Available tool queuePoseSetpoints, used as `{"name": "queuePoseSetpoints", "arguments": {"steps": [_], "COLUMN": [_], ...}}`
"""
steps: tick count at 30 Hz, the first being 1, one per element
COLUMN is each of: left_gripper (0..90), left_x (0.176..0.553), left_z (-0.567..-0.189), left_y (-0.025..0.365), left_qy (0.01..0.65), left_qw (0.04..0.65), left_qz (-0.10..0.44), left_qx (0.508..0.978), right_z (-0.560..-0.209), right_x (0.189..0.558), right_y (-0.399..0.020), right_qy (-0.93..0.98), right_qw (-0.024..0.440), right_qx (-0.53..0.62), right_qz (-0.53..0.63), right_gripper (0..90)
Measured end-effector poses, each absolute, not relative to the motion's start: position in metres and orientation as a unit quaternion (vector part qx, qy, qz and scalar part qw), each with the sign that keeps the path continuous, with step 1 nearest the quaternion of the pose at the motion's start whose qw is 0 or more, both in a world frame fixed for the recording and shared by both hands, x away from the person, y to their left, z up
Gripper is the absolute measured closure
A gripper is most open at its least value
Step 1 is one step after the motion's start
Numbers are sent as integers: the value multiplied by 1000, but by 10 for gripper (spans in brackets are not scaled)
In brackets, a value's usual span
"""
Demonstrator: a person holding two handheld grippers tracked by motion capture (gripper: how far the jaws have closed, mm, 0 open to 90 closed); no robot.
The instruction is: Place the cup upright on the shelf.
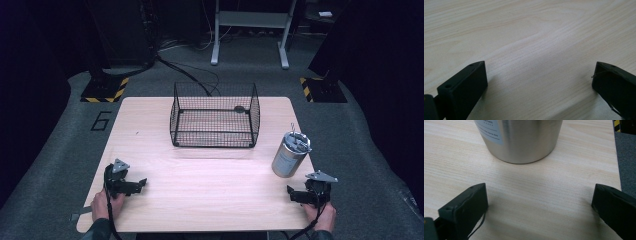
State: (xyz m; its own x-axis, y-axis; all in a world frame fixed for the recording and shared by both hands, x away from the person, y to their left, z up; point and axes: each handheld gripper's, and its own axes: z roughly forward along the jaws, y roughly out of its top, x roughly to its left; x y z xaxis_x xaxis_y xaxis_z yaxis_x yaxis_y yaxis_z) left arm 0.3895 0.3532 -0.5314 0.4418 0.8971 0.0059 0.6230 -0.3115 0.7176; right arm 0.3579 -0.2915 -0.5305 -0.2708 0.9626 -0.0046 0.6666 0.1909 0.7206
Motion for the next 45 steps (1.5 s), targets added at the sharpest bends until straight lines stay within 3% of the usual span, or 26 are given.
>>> {"name": "queuePoseSetpoints", "arguments": {"steps": [19, 34, 45], "left_gripper": [0, 0, 0], "left_x": [389, 389, 390], "left_z": [-531, -531, -532], "left_y": [353, 353, 353], "left_qy": [487, 487, 488], "left_qw": [330, 330, 332], "left_qz": [208, 208, 211], "left_qx": [781, 781, 779], "right_z": [-525, -464, -431], "right_x": [360, 360, 387], "right_y": [-291, -290, -279], "right_qy": [739, 705, 704], "right_qw": [226, 236, 254], "right_qx": [558, 558, 530], "right_qz": [303, 369, 399], "right_gripper": [0, 0, 0]}}
